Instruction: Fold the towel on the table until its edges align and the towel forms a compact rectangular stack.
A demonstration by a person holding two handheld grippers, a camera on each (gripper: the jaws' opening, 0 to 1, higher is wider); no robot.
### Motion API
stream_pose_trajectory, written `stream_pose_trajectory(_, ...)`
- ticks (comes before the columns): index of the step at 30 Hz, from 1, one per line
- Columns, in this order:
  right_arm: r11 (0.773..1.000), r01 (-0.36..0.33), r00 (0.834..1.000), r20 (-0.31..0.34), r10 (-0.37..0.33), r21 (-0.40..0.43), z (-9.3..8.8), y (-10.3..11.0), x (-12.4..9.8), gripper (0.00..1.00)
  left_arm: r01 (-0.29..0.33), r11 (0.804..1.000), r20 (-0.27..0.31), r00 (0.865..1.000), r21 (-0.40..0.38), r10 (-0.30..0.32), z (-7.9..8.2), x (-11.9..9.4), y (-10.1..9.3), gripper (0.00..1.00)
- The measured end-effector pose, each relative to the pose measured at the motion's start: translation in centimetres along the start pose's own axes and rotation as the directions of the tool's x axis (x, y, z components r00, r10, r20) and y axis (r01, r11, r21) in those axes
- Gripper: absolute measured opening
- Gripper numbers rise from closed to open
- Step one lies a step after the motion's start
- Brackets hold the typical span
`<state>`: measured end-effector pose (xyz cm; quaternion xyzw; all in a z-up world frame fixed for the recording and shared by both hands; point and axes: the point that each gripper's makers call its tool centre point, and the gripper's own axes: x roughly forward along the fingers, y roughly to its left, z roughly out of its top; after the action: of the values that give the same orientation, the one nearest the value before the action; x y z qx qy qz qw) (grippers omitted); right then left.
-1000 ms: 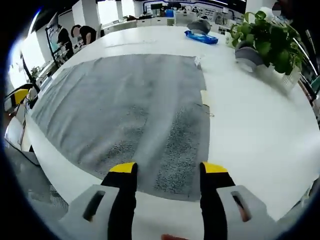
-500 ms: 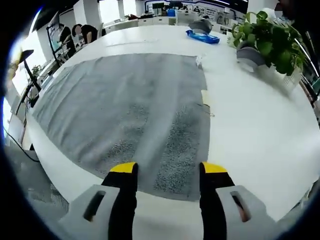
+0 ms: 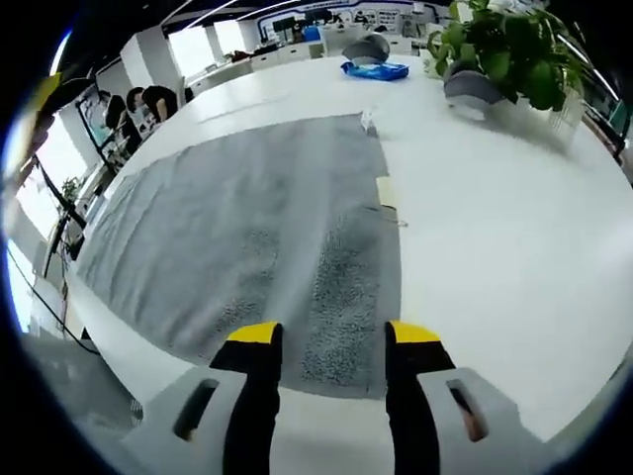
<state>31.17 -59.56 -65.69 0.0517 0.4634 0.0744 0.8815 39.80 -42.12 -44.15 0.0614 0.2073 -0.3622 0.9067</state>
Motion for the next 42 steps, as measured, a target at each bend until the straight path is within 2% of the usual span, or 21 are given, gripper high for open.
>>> stream_pose_trajectory(2, 0.999, -0.013, 1.0, -0.001, 0.013, 0.035, 0.0, -0.1, -0.1, 0.38, 0.016, 1.0, 0.003, 1.0, 0.0, -0.016, 0.5, 1.1, -0.2, 0.54)
stream_pose_trajectory(4, 0.994, -0.062, 0.998, -0.007, 0.063, 0.093, 0.1, 0.5, -0.3, 0.4, 0.029, 1.0, 0.009, 1.0, 0.0, -0.029, 1.0, 2.3, -0.3, 0.54)
stream_pose_trajectory(6, 0.99, -0.084, 0.996, -0.004, 0.085, 0.116, 0.2, 0.5, -0.5, 0.42, 0.04, 0.999, 0.011, 0.999, -0.002, -0.04, 1.3, 3.4, -0.5, 0.54)
stream_pose_trajectory(11, 0.993, -0.031, 0.998, 0.06, 0.024, 0.115, 1.4, -1.1, -1.4, 0.31, 0.068, 0.998, 0.011, 0.998, 0.007, -0.068, 1.9, 6.3, -0.8, 0.53)
stream_pose_trajectory(16, 0.986, -0.026, 1.0, 0.012, 0.024, 0.166, 0.3, -1.5, -1.1, 0.26, 0.088, 0.996, 0.002, 0.996, 0.012, -0.088, 2.2, 8.7, -0.9, 0.52)
stream_pose_trajectory(17, 0.987, -0.017, 1.0, -0.012, 0.019, 0.161, -0.1, -1.5, -1.1, 0.25, 0.09, 0.996, 0.002, 0.996, 0.014, -0.09, 2.3, 9.2, -0.9, 0.52)
stream_pose_trajectory(23, 0.988, -0.001, 0.998, -0.059, 0.01, 0.155, -1.0, -1.6, -0.8, 0.22, 0.099, 0.995, 0.008, 0.995, 0.03, -0.099, 3.2, 11.8, -0.4, 0.51)
stream_pose_trajectory(29, 0.987, 0.028, 0.999, -0.046, -0.02, 0.16, -0.8, -2.2, -1.0, 0.24, 0.107, 0.994, 0.0, 0.994, 0.026, -0.107, 3.1, 14.5, 0.0, 0.51)
stream_pose_trajectory(32, 0.987, 0.028, 0.998, -0.067, -0.018, 0.16, -1.2, -2.2, -0.8, 0.23, 0.111, 0.993, -0.006, 0.994, 0.033, -0.111, 2.7, 16.0, 0.1, 0.5)
stream_pose_trajectory(42, 0.994, 0.106, 0.988, -0.107, -0.107, -0.015, -1.8, -2.5, -0.8, 0.16, 0.12, 0.993, -0.047, 0.992, 0.017, -0.119, 0.2, 21.6, 0.8, 0.49)
